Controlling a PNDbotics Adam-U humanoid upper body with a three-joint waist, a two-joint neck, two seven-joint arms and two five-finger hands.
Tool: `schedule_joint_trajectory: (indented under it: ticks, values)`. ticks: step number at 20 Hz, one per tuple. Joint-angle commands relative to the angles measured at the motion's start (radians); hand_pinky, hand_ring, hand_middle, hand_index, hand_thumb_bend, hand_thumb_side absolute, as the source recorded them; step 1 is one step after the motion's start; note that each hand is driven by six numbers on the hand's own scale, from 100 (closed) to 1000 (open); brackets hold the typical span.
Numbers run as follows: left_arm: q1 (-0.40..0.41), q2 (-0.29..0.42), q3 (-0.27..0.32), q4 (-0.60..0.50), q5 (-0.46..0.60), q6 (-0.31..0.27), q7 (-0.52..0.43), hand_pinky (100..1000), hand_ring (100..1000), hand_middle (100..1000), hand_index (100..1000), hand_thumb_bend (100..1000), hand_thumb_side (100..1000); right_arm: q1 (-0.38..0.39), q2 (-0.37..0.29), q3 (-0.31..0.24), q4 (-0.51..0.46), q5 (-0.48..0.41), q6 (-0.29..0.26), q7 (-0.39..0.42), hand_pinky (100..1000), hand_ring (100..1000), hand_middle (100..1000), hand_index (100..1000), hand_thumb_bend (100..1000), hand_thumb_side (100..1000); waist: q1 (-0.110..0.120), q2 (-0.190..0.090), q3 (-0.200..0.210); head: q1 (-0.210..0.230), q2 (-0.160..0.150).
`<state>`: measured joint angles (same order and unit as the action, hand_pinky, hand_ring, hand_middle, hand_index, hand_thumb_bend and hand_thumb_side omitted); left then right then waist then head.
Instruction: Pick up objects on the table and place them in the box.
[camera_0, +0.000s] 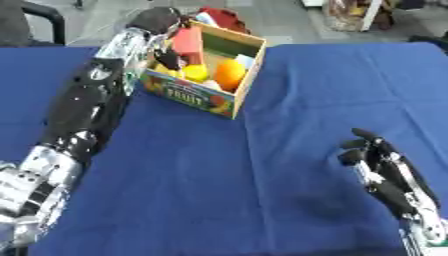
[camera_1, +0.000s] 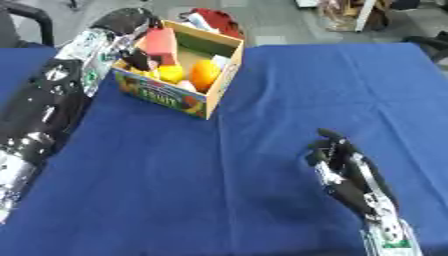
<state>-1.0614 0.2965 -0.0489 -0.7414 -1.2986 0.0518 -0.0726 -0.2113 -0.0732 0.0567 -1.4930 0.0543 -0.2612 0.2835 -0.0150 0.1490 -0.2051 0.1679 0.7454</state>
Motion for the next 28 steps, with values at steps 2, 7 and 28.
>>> schedule_joint_trajectory:
  ticks: [2,7,28]
  values:
    - [-0.029,0.007,0.020,0.014,-0.008,0.044,0.060,798,736,838,963,344,371,-0.013,-0.001,0.001,-0.016,-0.007,-0.001,0.003,645,635,661,894,100,390,-0.015,-0.001,0.001,0.003,-0.015]
    - [-0.023,0.026,0.024,-0.001,0.034,0.068,0.095,810,755,887,995,366,604,-0.013,-0.003,-0.001,-0.016,-0.007,-0.001,0.002,646,635,661,894,100,390,-0.015,-0.003,0.009,0.001,-0.017]
    - [0.528,0.303,0.042,-0.949,1.090,-0.017,0.276,742,637,669,825,100,493,-0.021,-0.014,-0.026,-0.039,-0.015,0.000,-0.021,646,635,662,902,100,415,-0.009,-0.005,0.084,-0.024,-0.001]
